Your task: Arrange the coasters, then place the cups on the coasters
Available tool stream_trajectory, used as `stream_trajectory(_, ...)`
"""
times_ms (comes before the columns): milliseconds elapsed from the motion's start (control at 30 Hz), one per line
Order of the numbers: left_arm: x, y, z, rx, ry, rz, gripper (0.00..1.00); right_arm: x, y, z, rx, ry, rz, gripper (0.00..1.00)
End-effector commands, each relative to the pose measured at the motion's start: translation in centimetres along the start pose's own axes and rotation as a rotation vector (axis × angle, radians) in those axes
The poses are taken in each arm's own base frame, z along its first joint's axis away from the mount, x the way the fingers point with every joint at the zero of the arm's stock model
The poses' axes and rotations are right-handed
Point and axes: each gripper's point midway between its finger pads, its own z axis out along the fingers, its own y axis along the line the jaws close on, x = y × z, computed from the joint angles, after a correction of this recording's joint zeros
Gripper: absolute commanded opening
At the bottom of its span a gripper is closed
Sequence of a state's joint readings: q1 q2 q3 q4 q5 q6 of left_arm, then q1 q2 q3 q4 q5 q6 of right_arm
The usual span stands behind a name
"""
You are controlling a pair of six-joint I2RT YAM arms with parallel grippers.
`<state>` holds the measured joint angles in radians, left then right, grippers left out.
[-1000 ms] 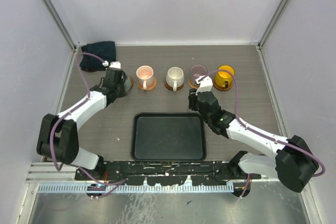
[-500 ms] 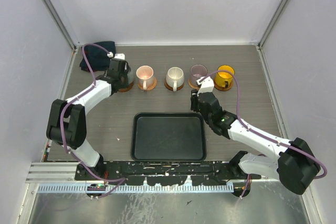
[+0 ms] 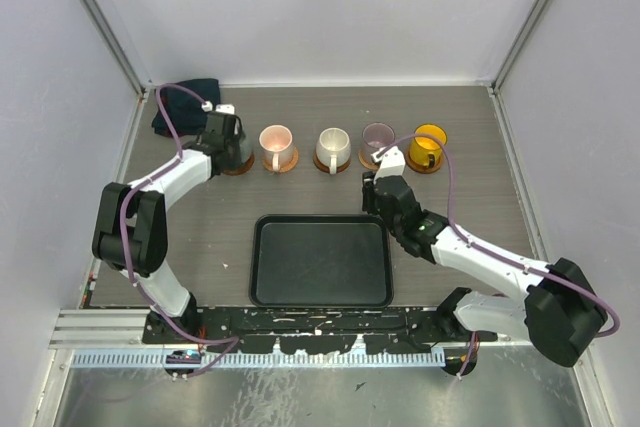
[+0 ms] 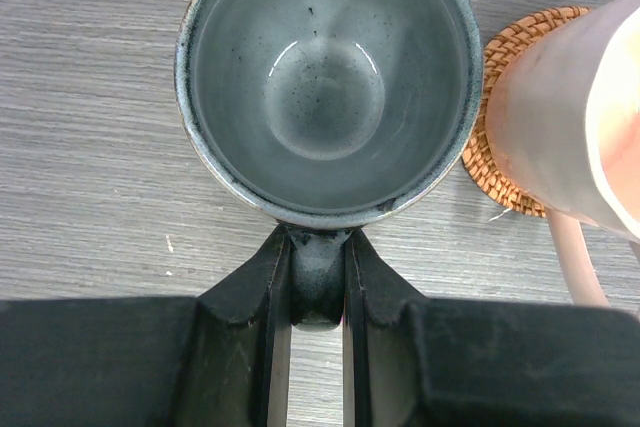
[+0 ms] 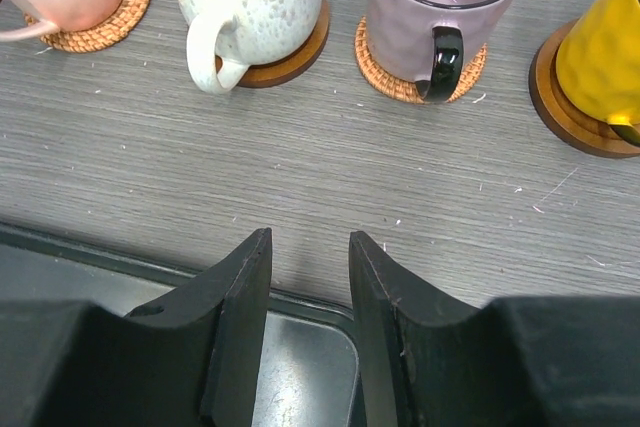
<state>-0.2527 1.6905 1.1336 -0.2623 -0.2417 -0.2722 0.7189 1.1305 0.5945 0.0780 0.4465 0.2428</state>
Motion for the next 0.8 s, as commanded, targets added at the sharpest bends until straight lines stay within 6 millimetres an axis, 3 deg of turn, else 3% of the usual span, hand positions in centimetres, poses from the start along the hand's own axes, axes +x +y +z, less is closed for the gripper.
stream_trajectory(0, -5.7, -0.8, -1.0, 0.033, -0.170, -0.047, 0.00, -2.4, 1.0, 0.2, -0.020, -0.057, 0.042, 0.42)
stream_trajectory(767, -3.0, 0.3, 0.2, -0.002, -0.094, -0.043, 0.00, -1.4, 1.4, 0.6, -0.035, -0.029, 0.036, 0.42)
